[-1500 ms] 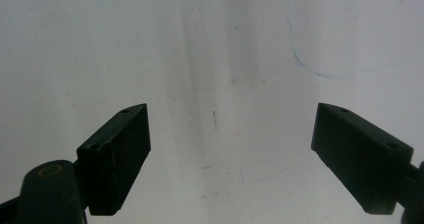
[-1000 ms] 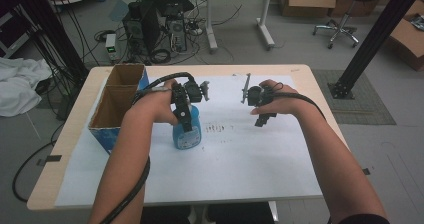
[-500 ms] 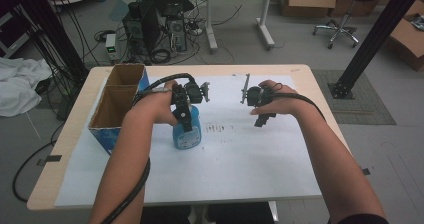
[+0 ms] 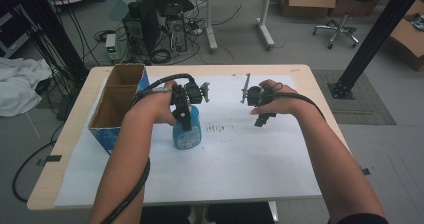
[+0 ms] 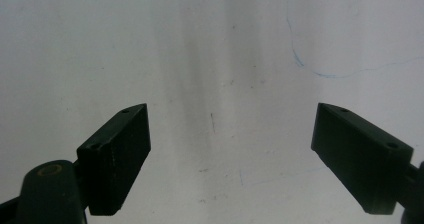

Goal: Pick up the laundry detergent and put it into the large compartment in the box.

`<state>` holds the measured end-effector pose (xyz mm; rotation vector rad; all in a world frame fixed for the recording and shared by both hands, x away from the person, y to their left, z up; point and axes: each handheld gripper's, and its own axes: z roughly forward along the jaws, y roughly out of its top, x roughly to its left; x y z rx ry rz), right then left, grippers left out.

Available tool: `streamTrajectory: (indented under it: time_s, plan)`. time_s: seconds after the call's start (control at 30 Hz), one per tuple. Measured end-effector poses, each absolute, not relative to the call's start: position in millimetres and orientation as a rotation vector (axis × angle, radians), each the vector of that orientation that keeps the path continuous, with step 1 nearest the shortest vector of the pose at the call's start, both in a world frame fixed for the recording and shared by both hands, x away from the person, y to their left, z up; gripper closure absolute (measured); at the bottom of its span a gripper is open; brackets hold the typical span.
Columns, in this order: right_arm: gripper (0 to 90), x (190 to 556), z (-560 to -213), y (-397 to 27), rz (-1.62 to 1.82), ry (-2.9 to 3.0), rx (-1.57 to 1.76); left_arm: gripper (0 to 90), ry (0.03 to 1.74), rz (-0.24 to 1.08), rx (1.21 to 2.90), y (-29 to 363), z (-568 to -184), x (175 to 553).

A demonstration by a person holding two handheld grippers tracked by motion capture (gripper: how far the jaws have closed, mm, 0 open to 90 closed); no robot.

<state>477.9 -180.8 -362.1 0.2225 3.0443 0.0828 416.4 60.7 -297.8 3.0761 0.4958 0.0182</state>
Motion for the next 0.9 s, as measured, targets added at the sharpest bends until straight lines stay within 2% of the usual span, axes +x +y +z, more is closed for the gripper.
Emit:
streamTrajectory:
  time_s: [0.13, 0.33, 0.9]
  plan:
    - [16.1, 477.9, -362.0, -180.3, 0.083, 3.045, 0.222, 31.2, 0.49, 0.007, 3.073, 60.7, -297.8, 416.1]
    - [16.1, 477.5, -362.3, -179.6, 0.085, 3.043, 0.221, 38.4, 0.494, -0.006, 3.071, 61.4, -298.1, 416.3]
    - [16.1, 476.5, -360.2, -183.6, 0.106, 3.045, 0.233, 39.6, 0.537, 0.016, 3.041, 59.7, -292.5, 411.5]
